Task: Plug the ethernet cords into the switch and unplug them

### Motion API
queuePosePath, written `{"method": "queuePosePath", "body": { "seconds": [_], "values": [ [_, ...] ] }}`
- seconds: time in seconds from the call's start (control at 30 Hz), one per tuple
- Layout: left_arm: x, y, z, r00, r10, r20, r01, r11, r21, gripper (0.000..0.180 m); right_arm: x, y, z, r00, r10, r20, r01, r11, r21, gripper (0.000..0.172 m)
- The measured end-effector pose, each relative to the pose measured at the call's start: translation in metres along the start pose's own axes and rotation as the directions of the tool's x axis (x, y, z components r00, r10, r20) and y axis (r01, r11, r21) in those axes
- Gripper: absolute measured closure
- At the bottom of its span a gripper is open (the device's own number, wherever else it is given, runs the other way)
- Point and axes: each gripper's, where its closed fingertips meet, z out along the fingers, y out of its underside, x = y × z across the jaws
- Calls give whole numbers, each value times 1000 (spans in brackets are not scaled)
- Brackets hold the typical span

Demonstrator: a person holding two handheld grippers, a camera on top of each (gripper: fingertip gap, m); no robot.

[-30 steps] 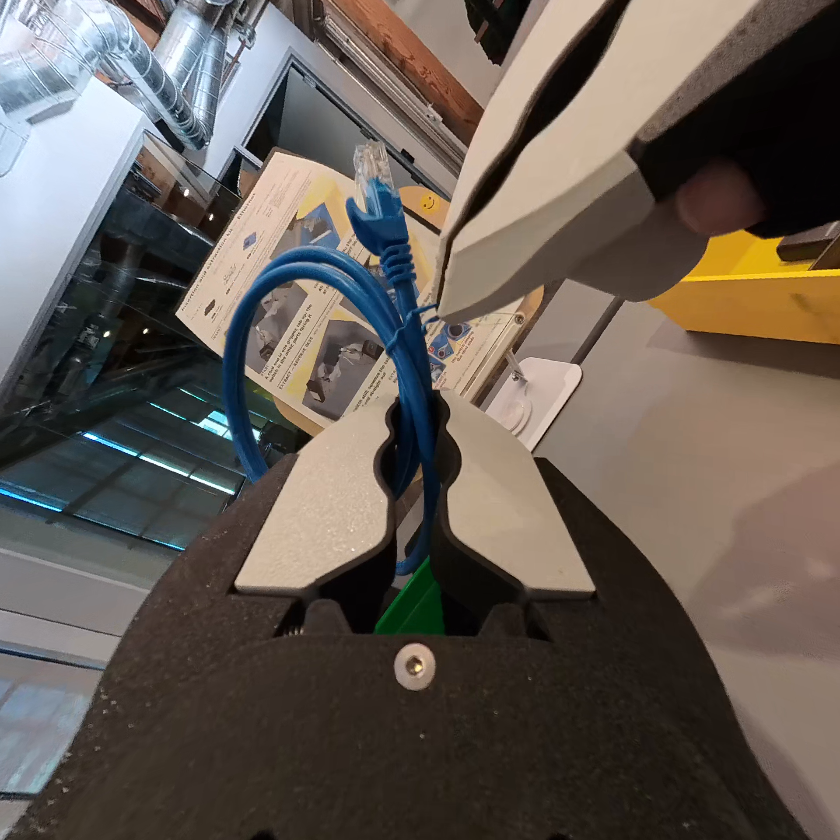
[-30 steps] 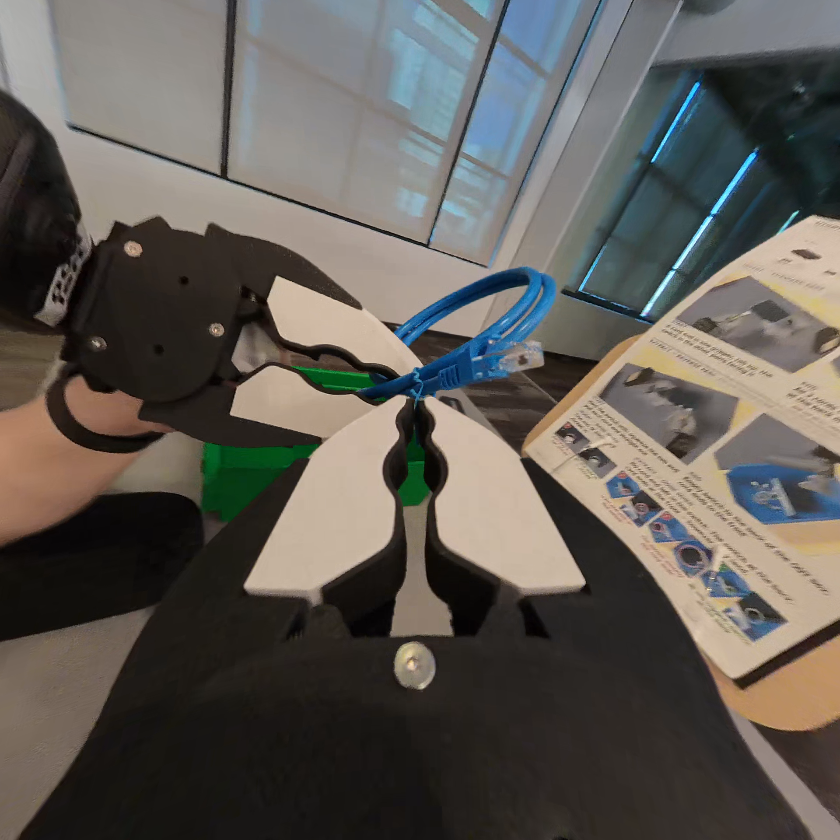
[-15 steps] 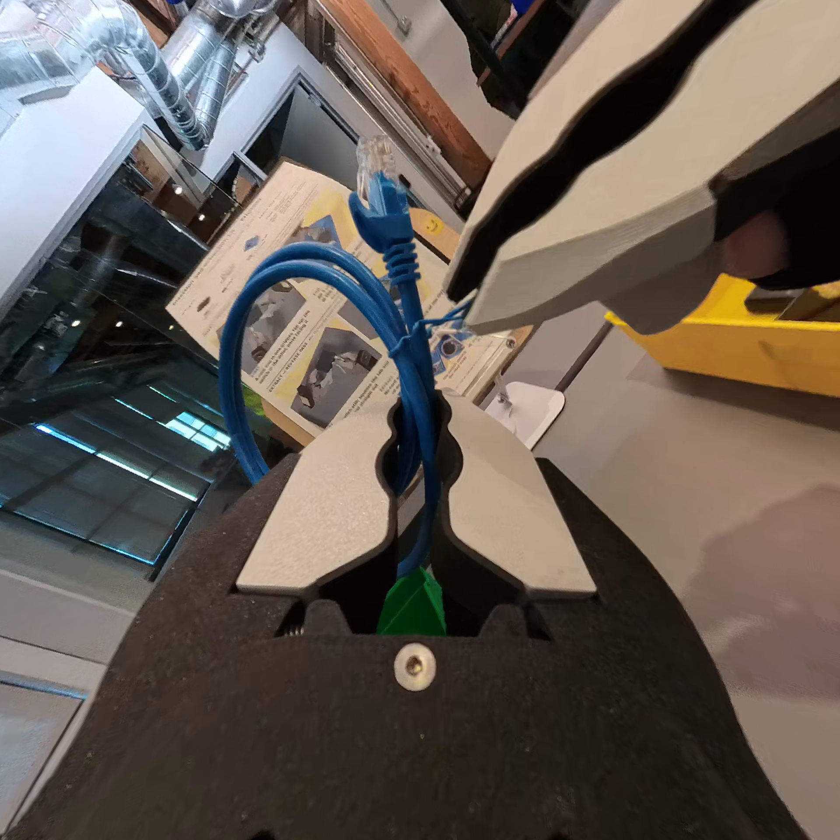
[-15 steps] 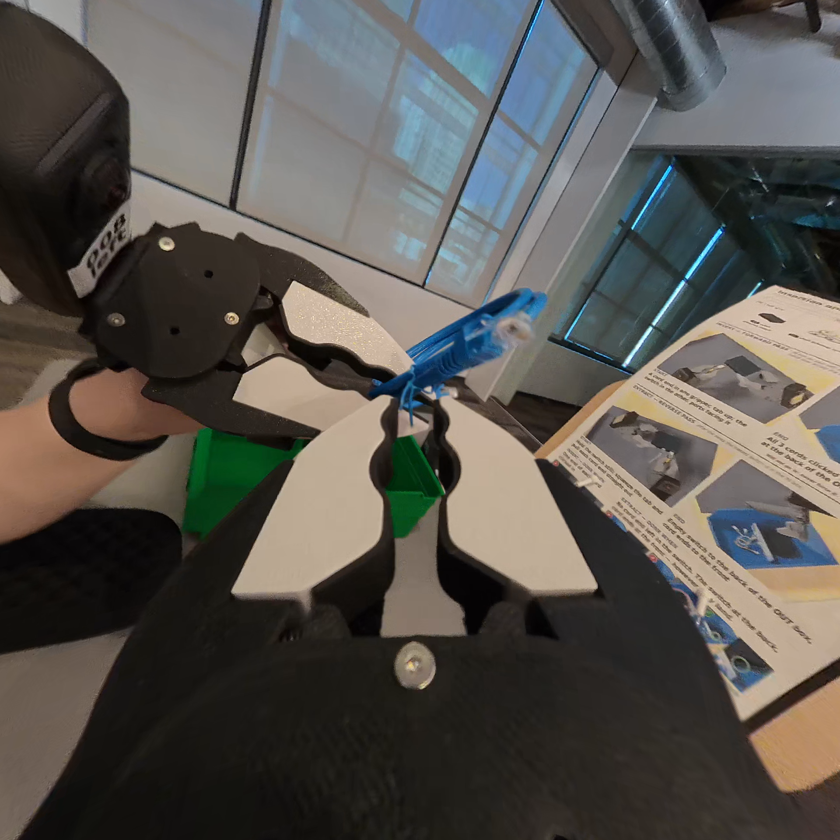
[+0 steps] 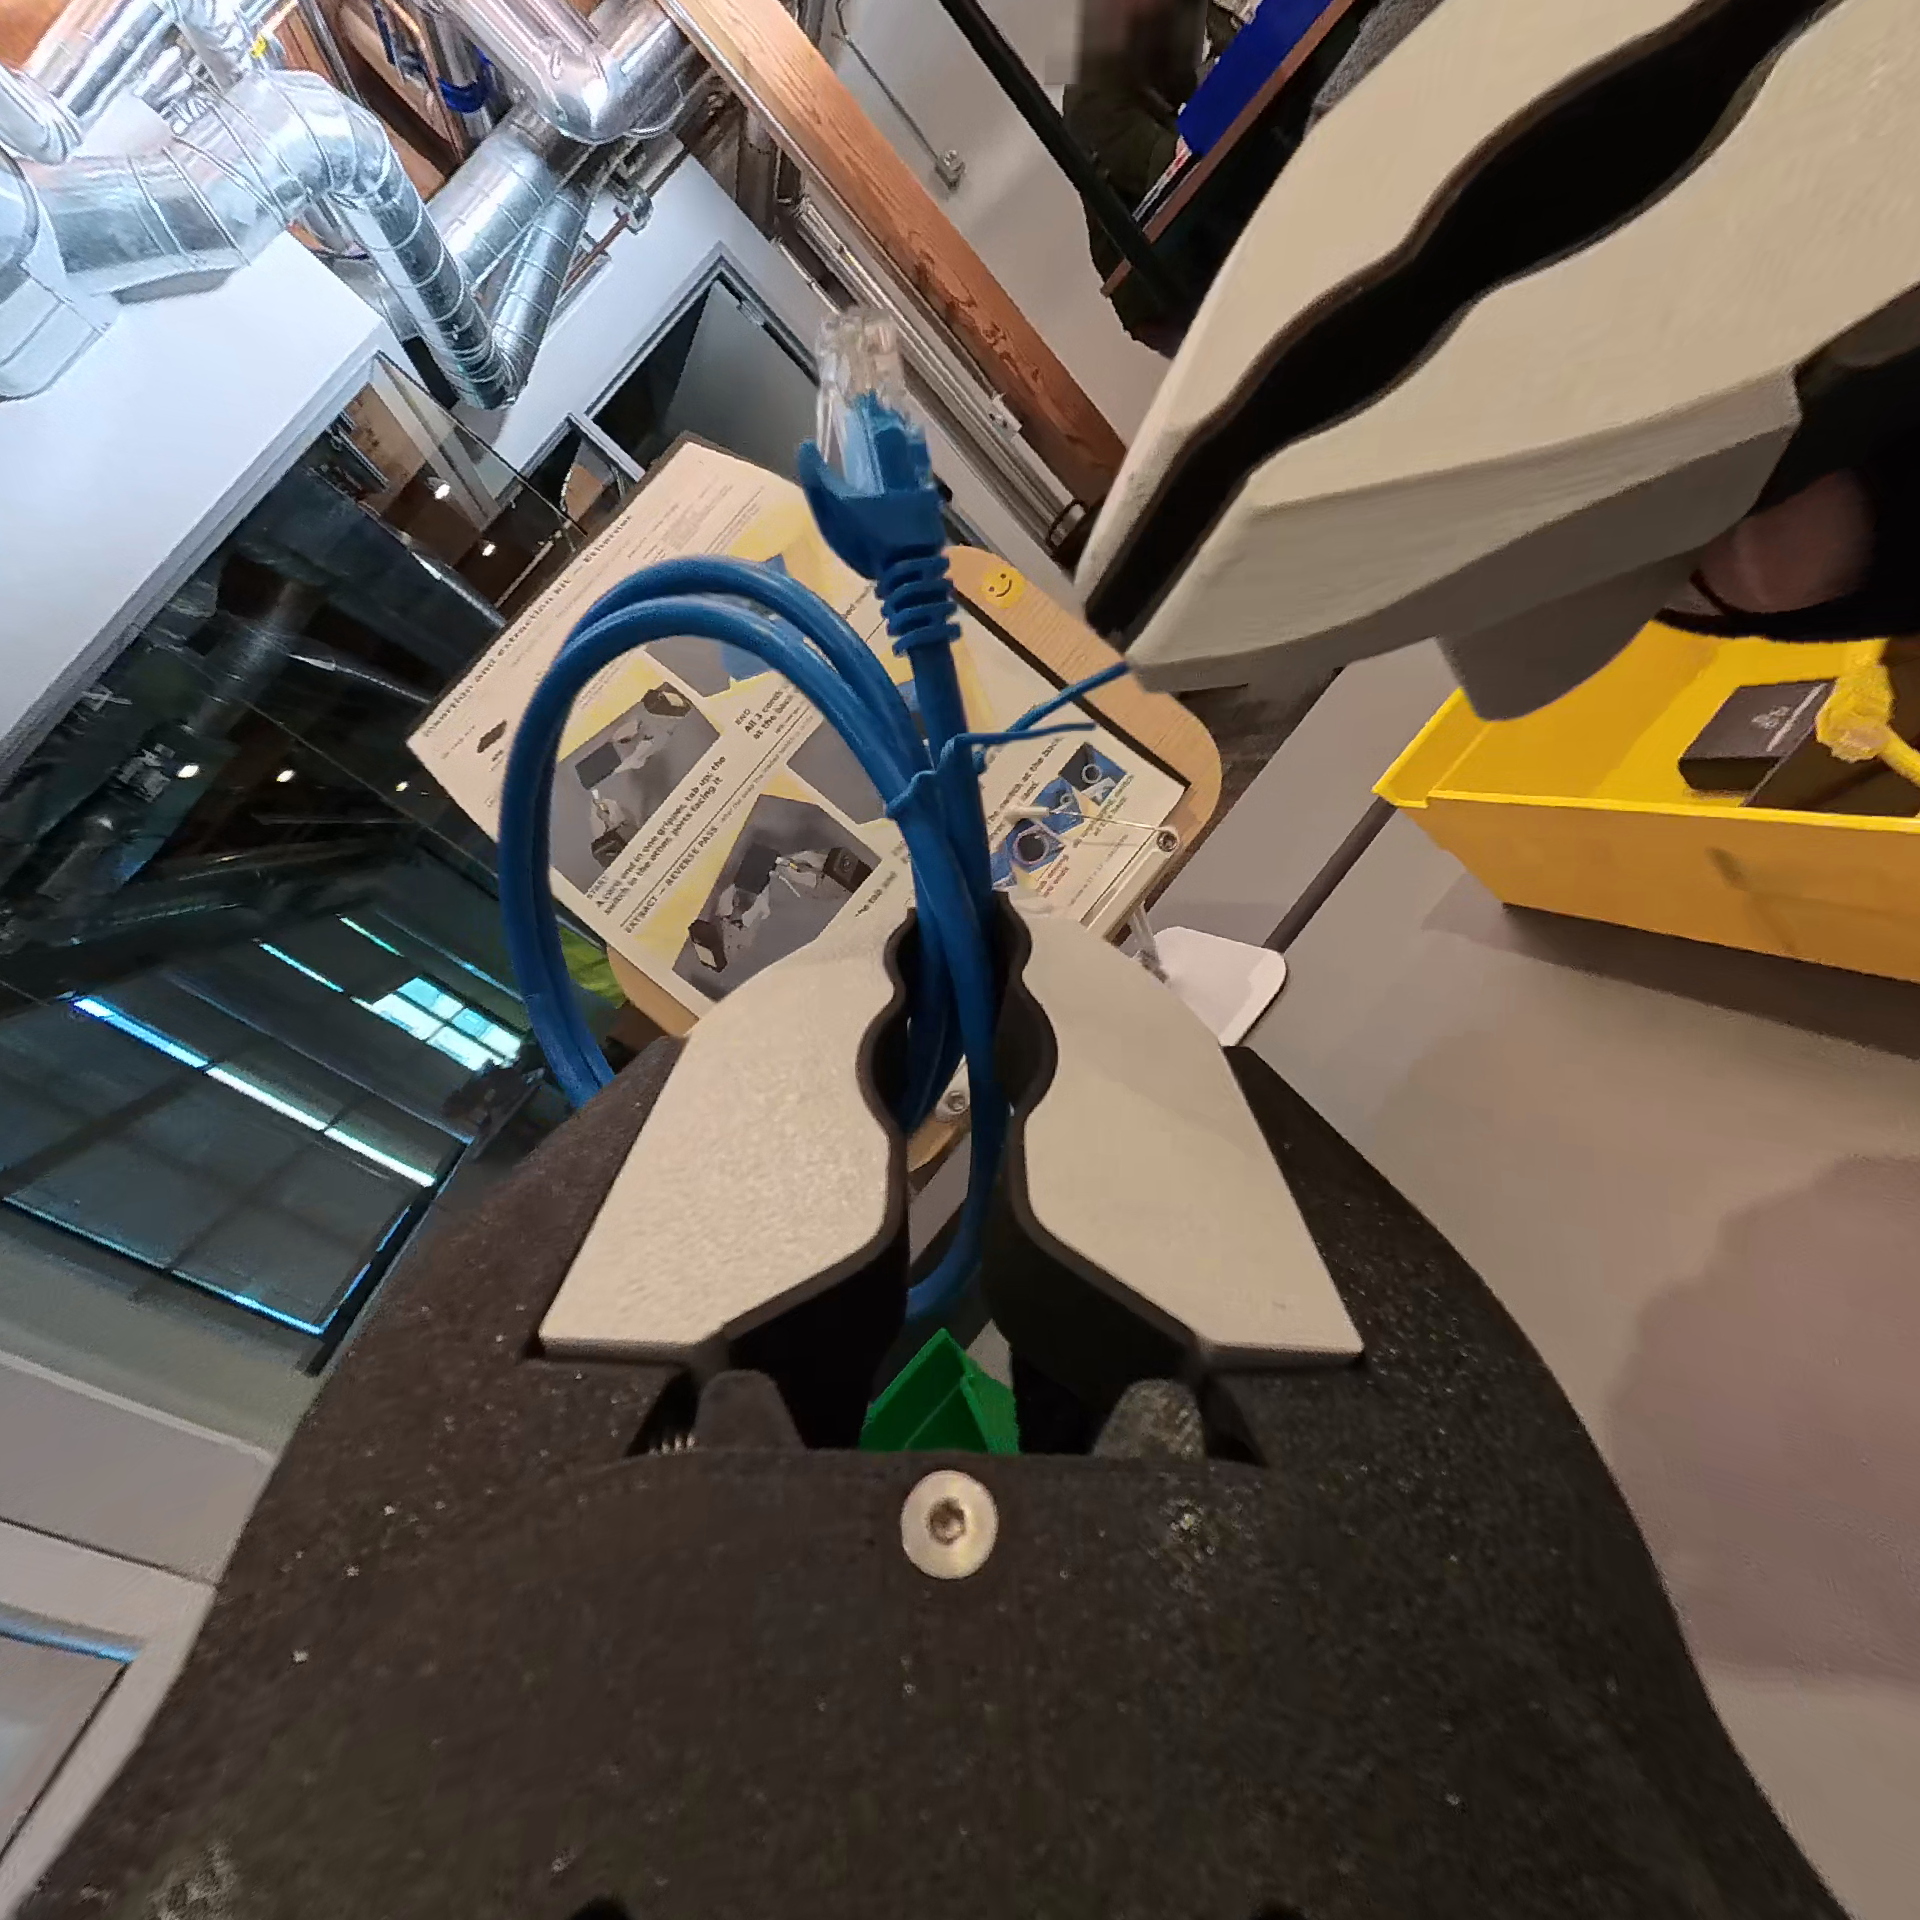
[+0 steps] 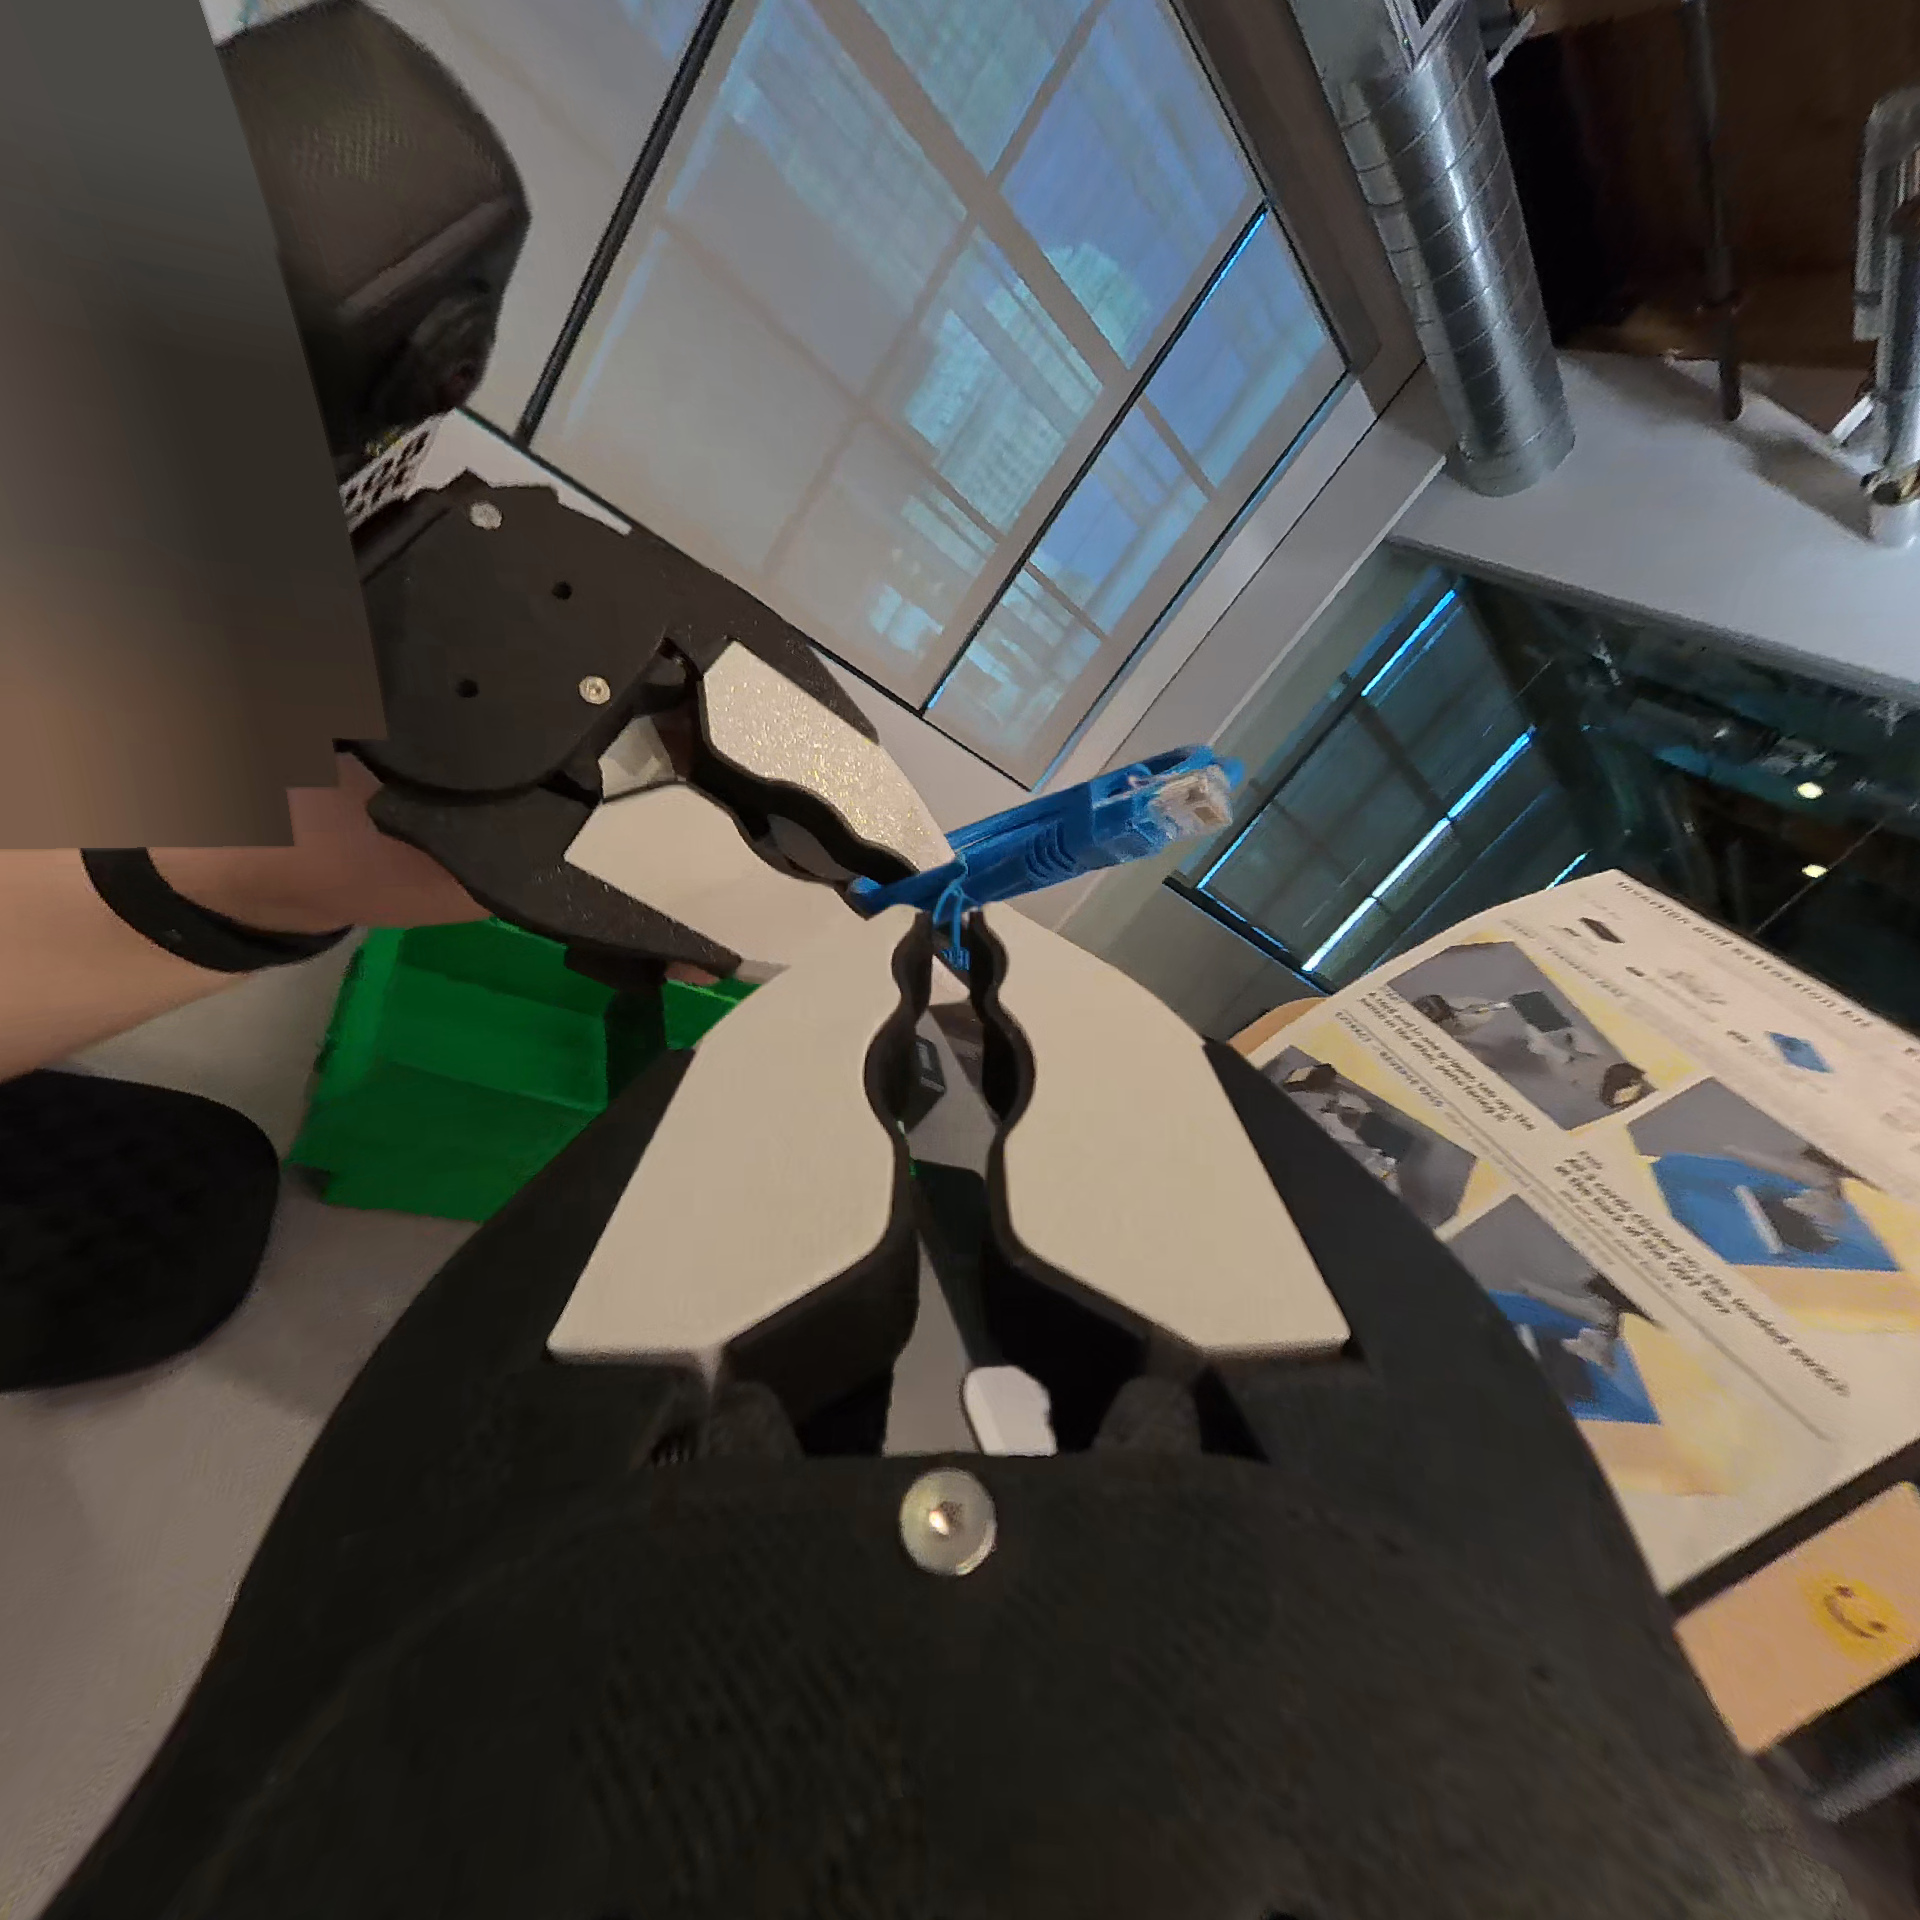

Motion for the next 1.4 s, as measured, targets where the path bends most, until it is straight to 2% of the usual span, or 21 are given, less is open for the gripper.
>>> {"method": "queuePosePath", "body": {
  "seconds": [0.23, 0.5, 0.73, 0.97, 1.2, 1.3, 1.4],
  "values": [
    [4, -4, -2, 998, -41, -44, 42, 999, 23, 170, 1, 3, -1, 985, -163, -53, 161, 986, -39, 165],
    [8, -7, -3, 999, -20, -50, 21, 999, 25, 170, 2, 2, -2, 988, -143, -52, 141, 990, -29, 169],
    [8, -9, -5, 997, -29, -65, 32, 998, 49, 170, -2, 8, -3, 996, -86, 22, 87, 995, -54, 170],
    [16, -27, -18, 943, -202, -264, 244, 960, 136, 170, 11, 15, -10, 998, 39, 46, -38, 999, -20, 170],
    [41, -34, -21, 874, -220, -433, 299, 946, 124, 170, 20, 37, -8, 985, 156, 67, -155, 988, -24, 170],
    [49, -39, -24, 832, -233, -504, 341, 931, 131, 170, 19, 33, -7, 978, 193, 83, -194, 981, -1, 170],
    [56, -47, -30, 790, -242, -563, 378, 916, 137, 170, 5, 24, -4, 962, 217, 166, -227, 973, 45, 170]
  ]
}}
